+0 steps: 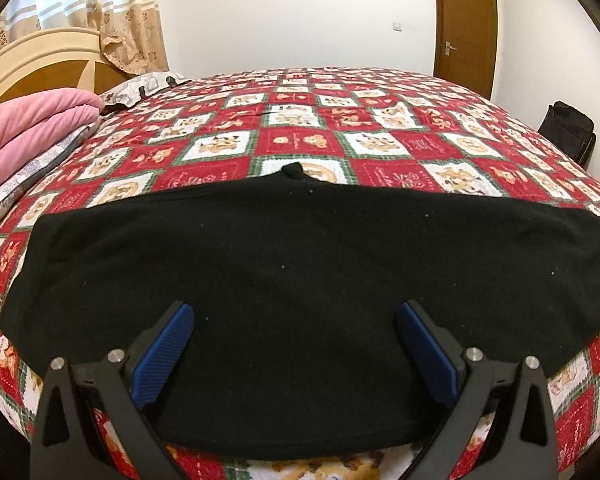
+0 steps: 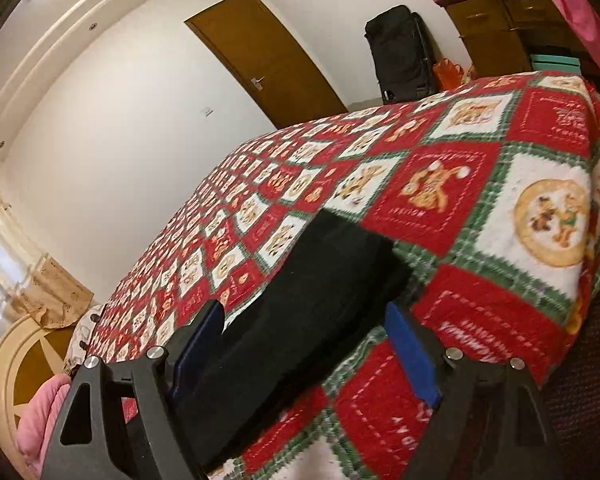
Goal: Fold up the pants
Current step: 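Open the left tool off the pants while the right tool regrasps the fabric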
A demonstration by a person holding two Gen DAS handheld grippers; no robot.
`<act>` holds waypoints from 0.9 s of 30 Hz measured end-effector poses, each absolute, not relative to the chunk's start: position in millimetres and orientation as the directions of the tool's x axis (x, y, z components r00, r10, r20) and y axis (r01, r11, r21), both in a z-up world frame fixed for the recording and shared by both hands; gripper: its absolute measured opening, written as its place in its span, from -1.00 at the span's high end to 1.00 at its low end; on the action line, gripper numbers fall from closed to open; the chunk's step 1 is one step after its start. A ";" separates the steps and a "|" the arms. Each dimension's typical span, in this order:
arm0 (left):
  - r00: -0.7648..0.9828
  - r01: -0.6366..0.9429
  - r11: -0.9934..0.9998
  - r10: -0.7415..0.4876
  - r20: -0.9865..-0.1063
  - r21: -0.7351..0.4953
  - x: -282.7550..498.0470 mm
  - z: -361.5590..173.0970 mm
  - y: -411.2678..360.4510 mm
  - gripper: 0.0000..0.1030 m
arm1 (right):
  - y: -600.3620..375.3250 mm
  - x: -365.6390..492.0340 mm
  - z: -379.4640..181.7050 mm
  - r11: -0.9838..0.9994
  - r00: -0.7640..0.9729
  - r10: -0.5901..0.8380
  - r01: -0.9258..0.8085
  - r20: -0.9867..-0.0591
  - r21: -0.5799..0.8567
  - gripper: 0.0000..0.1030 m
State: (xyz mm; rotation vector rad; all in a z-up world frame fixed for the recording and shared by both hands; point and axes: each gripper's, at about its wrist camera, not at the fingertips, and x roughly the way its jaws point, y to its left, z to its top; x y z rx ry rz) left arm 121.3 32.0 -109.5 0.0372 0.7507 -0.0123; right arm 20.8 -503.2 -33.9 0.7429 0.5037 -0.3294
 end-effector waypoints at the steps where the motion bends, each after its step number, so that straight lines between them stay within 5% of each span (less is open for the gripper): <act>1: 0.731 0.024 0.999 0.003 -0.682 0.030 121.3 -109.6 31.6 -1.00 | -502.9 24.8 -34.2 0.702 0.829 -0.112 0.456 -0.548 0.547 -0.62; 4: 0.728 0.025 0.999 0.000 -0.685 0.026 121.3 -109.8 31.8 -1.00 | -509.3 30.3 -32.6 0.699 0.824 -0.134 0.472 -0.550 0.537 -0.50; 7: 0.727 0.023 0.999 0.001 -0.686 0.025 121.1 -110.1 31.5 -1.00 | -517.0 47.7 -37.7 0.714 0.801 -0.137 0.487 -0.583 0.502 0.43; 9: 0.728 0.025 0.999 -0.002 -0.686 0.023 121.1 -109.9 32.4 -1.00 | -521.8 55.7 -48.1 0.719 0.768 -0.137 0.512 -0.626 0.470 0.67; 18: 0.701 0.038 0.999 -0.030 -0.713 -0.005 122.3 -103.3 39.1 -1.00 | -513.2 58.6 -25.1 0.766 0.804 -0.053 0.414 -0.592 0.493 0.85; 23: 0.733 -0.011 0.999 -0.020 -0.680 -0.041 117.7 -89.1 60.8 -1.00 | -414.4 78.9 34.0 0.921 0.877 0.092 0.106 -0.472 0.376 0.85; 27: 0.730 -0.030 0.997 -0.024 -0.683 -0.066 117.9 -89.1 72.0 -1.00 | -299.3 102.6 30.9 0.971 0.841 0.230 -0.161 -0.489 0.179 0.85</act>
